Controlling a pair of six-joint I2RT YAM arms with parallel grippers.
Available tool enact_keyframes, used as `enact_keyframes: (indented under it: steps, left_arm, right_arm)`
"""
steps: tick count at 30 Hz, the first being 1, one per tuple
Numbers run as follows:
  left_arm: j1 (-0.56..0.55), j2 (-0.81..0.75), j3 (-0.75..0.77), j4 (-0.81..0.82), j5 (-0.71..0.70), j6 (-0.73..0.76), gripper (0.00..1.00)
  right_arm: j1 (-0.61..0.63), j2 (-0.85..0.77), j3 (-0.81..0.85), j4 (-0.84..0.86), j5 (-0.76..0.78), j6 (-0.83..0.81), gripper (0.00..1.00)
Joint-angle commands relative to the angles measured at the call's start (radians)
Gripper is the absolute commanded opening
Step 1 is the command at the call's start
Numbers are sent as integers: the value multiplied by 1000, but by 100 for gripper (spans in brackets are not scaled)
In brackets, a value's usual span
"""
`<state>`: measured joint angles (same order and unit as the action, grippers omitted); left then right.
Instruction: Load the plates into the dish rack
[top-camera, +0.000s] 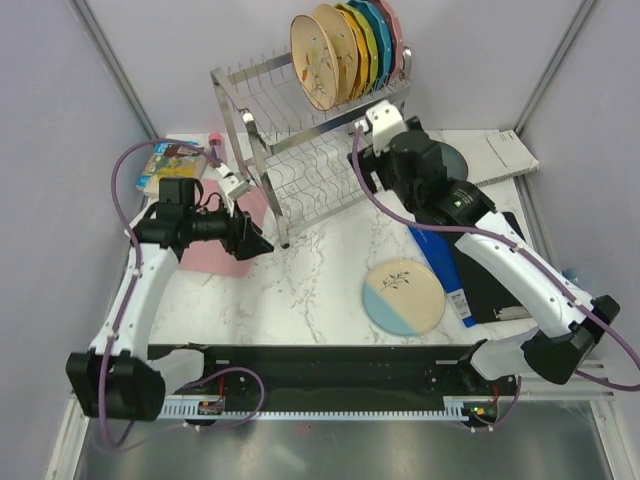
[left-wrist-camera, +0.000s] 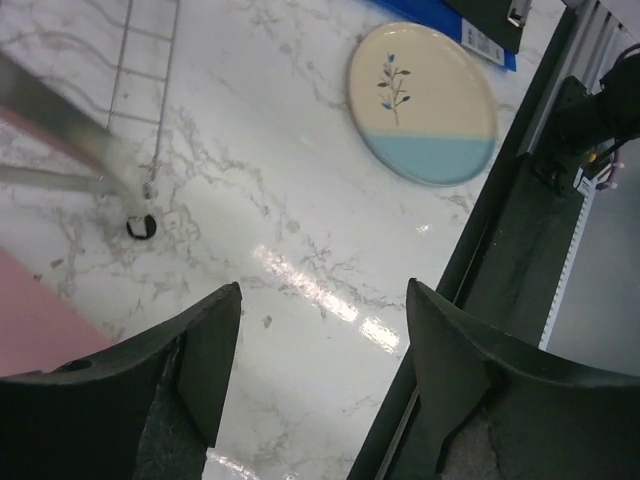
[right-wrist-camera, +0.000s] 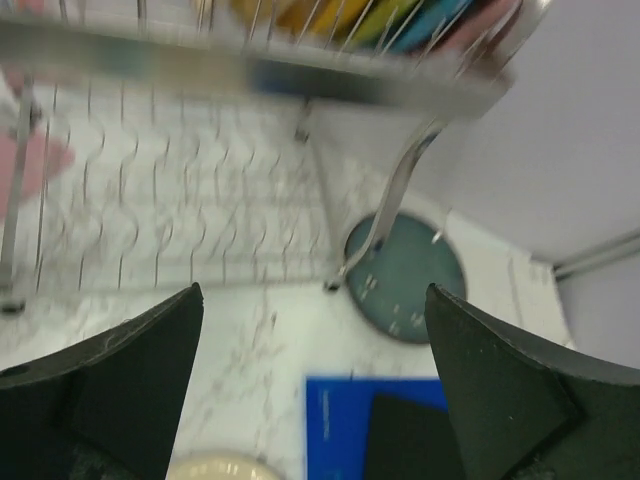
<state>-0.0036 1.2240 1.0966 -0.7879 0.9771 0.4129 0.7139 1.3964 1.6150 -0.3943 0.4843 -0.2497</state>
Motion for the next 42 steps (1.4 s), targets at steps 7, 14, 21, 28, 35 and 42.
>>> enact_keyframes:
  steps: [7, 14, 21, 28, 35, 42]
  left_arm:
    - [-469, -161, -142, 326, -300, -402, 79]
    - [-647, -58, -265, 528, -532, -762, 79]
    - [-782, 106, -336, 717, -698, -910, 79]
    - [-858, 215, -339, 782, -747, -942, 78]
    - [-880, 282, -334, 828, -746, -962, 78]
    - [-898, 431, -264, 843, -721, -1036, 75]
  right_arm:
    - [-142, -137, -263, -483, -199, 372, 98]
    - [-264, -226, -397, -503, -331, 350, 98]
    - [-268, -327, -480, -531, -259, 280, 98]
    - [-268, -330, -520, -488, -308, 257, 98]
    - [-269, -315, -543, -406, -299, 204, 98]
    - [-272, -275, -593, -434, -348, 113, 98]
